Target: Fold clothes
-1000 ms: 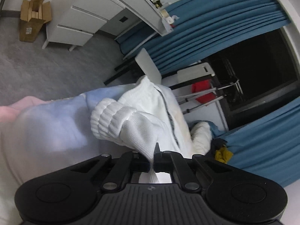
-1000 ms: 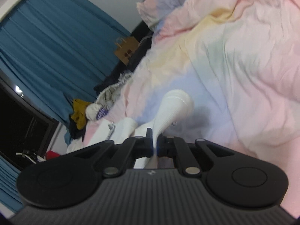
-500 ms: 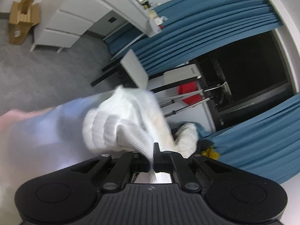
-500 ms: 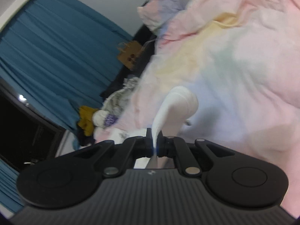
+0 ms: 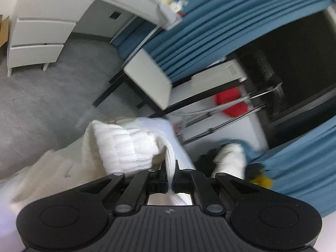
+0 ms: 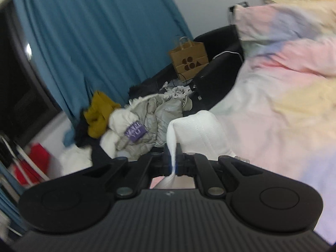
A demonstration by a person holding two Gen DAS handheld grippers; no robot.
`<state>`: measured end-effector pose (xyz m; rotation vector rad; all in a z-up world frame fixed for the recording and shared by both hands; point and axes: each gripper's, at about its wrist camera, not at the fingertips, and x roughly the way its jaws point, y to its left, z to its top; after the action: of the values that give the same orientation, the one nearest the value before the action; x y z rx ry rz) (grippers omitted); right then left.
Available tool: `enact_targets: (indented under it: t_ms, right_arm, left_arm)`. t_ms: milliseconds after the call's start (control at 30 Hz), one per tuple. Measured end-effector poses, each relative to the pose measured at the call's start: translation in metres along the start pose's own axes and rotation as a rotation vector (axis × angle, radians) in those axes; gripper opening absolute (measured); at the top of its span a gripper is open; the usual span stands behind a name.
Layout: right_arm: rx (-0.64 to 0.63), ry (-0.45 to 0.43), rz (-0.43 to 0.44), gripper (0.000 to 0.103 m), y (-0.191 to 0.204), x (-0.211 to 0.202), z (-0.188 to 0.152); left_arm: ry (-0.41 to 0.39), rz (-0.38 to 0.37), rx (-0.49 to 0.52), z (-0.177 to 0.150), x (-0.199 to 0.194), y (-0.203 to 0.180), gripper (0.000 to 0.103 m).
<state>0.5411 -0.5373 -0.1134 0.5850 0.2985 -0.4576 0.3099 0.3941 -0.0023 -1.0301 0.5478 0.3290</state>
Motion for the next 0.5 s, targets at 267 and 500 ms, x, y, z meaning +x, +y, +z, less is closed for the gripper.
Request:
enact_targets:
  t_ms: [267,500]
  right_arm:
    - [-0.192,0.138,-0.039,0.009,0.02,0.085,-0.046]
    - [-0.075,0.198,0.105,0.034,-0.012,0.04,-0.024]
  left_arm:
    - [0.056,0.086,0.067,0.002,0.093,0.019,0.008]
    - [0.012,-0.041,0.153,-0.01,0.035,0.02,0.052]
